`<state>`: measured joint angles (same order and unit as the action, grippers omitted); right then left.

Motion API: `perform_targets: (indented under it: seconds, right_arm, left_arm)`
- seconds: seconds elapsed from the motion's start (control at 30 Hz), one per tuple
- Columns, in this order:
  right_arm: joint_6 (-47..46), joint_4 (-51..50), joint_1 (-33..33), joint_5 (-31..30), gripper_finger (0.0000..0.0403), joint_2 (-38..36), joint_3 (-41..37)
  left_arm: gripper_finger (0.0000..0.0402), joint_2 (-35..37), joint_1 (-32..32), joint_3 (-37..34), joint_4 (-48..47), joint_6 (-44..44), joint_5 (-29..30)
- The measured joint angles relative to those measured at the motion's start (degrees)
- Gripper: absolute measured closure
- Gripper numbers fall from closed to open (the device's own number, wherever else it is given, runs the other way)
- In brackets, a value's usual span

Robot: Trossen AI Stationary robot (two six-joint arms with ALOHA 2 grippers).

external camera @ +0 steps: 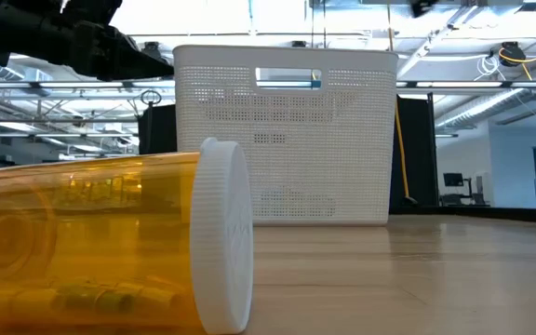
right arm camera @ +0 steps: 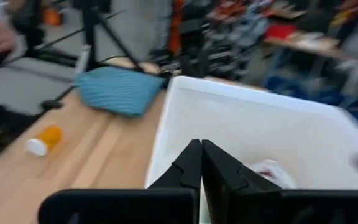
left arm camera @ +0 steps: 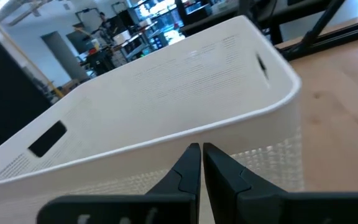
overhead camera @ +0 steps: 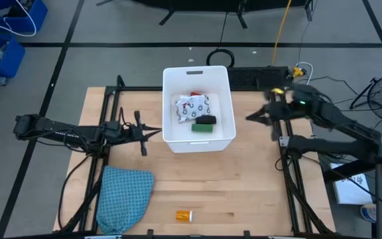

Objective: Pick & place medical supplies in basket/bin
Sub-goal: Put the orange pill bottle into the white bin

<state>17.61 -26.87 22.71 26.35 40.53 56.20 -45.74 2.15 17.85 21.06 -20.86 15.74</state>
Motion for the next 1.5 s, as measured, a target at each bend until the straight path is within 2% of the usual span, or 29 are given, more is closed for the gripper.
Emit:
perform_targets:
  seconds: [0.23,0.37,0.53,0.87,0.97,1.1,1.27,1.5]
  right_arm:
    - [-8.3,3.9,0.4,0.9,0.0403,-14.5,-11.5]
    - [-16.0,13.1,0.4,0.8,0.0403,-20.3,-21.8]
    - [-22.4,28.5,0.3,3.9,0.0403,-21.7,-34.2]
    - [-27.3,49.2,-5.6,2.2,0.0403,-20.7,-48.5]
    - [-25.3,53.6,-9.7,1.6,0.0403,-20.1,-49.9]
    - [-17.3,52.8,-12.6,-2.6,0.0403,-20.1,-49.9]
    - [-16.3,53.1,-12.7,-1.0,0.0403,-20.4,-49.9]
    - [-15.1,54.3,-12.7,0.9,0.0403,-24.7,-49.9]
  left_arm:
    - [0.0378,0.0,0.0,0.0,0.0,-0.6,0.9]
    - [0.0378,0.0,0.0,0.0,0.1,-1.5,0.9]
    - [0.0378,0.0,0.0,0.0,1.1,-0.8,0.9]
    - [0.0378,0.0,0.0,0.0,0.9,0.4,0.9]
    - [0.0378,0.0,0.0,0.0,0.6,0.6,0.9]
    - [0.0378,0.0,0.0,0.0,-0.3,1.3,1.6]
    - [0.0378,0.0,0.0,0.0,-0.3,1.1,4.5]
    - [0.0378,0.8,0.1,0.0,-0.1,0.6,4.8]
